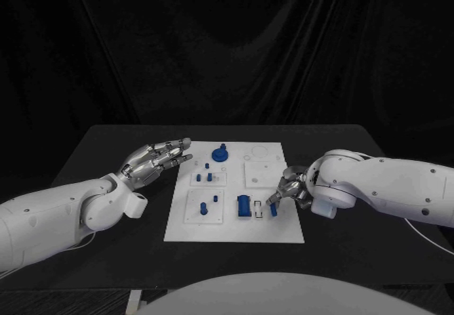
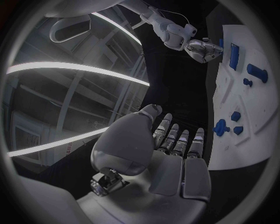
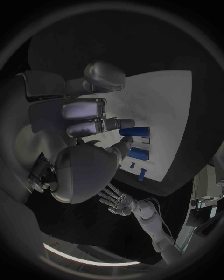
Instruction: Assemble the parts on the task board
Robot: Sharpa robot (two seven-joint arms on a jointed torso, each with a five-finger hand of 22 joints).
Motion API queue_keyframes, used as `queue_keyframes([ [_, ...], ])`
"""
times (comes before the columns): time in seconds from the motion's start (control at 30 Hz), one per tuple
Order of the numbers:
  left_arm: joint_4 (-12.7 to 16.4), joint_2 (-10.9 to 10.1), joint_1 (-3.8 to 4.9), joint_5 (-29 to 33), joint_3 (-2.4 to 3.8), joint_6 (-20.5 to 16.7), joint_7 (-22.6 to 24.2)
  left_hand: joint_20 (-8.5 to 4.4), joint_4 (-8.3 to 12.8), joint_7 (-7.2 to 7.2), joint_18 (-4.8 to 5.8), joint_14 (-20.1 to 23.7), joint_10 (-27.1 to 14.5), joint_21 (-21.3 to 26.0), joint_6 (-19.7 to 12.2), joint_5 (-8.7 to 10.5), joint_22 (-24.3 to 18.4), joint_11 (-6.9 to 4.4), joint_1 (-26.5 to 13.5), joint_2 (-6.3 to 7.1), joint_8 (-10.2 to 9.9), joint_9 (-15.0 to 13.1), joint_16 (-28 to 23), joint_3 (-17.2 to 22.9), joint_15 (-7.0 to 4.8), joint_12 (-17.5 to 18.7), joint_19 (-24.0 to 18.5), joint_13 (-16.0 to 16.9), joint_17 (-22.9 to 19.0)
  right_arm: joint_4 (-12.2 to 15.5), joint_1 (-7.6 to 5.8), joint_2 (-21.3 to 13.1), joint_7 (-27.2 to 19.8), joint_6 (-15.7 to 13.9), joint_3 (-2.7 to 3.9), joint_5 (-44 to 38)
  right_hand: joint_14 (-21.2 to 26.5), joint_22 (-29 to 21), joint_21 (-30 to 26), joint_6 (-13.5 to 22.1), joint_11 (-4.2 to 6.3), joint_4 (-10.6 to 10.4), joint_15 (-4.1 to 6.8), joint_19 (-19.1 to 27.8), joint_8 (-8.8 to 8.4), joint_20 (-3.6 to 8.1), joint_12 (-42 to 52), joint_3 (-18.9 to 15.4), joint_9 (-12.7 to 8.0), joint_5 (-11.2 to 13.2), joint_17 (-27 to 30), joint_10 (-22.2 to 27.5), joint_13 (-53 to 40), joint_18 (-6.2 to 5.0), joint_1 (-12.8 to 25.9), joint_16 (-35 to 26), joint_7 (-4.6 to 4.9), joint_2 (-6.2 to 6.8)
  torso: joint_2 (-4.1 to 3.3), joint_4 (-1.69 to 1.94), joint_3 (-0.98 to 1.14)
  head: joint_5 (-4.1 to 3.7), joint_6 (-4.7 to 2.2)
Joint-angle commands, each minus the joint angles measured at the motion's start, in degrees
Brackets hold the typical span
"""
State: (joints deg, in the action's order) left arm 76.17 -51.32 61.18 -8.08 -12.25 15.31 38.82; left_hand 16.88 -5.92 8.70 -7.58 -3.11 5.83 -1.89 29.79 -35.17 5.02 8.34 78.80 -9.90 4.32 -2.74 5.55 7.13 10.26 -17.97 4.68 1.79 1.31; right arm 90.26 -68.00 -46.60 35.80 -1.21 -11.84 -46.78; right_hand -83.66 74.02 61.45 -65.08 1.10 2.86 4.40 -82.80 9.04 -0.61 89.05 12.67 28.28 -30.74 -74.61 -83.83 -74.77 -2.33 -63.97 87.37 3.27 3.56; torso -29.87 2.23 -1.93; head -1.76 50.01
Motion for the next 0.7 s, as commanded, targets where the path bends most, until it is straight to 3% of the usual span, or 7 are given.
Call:
queue_keyframes([
  [0.03,0.0,0.2,-0.07,0.0,0.06,1.1,1.2,0.01,-0.1,-0.05,-2.31,-0.6,-0.1,-0.6,-0.3,-1.06,1.0,0.70,0.9,0.27,0.4,-0.5,1.1,1.3,0.43,-1.0,0.5,0.8,0.2,-0.7,0.37,0.5,0.3,-2.3,0.02,4.0,-4.9,8.8,0.2,1.4,1.44,2.4,1.57,-0.3,0.83,0.19,1.0,8.7,2.0,-1.6,-7.7,-6.2,-15.2,-3.02,-0.3,-0.3,-1.27,-0.35,-0.09,0.01,0.05,-0.22,-0.01],
  [0.7,-0.1,0.5,-0.12,0.0,0.05,1.6,0.9,0.01,-0.1,-0.04,-2.27,-0.6,0.0,-0.6,-0.3,-1.06,1.0,0.74,0.9,0.27,0.4,-0.5,1.1,1.4,0.50,-1.0,0.5,0.8,0.2,-3.7,1.99,3.4,-0.1,-4.5,0.01,4.4,-4.9,8.8,-0.2,2.8,1.32,1.7,1.48,-0.2,1.30,0.16,1.0,9.4,2.8,0.7,-7.4,-6.2,-15.2,-3.07,1.8,-0.4,-1.14,-0.91,-0.03,-0.03,0.05,-0.11,-0.01],
])
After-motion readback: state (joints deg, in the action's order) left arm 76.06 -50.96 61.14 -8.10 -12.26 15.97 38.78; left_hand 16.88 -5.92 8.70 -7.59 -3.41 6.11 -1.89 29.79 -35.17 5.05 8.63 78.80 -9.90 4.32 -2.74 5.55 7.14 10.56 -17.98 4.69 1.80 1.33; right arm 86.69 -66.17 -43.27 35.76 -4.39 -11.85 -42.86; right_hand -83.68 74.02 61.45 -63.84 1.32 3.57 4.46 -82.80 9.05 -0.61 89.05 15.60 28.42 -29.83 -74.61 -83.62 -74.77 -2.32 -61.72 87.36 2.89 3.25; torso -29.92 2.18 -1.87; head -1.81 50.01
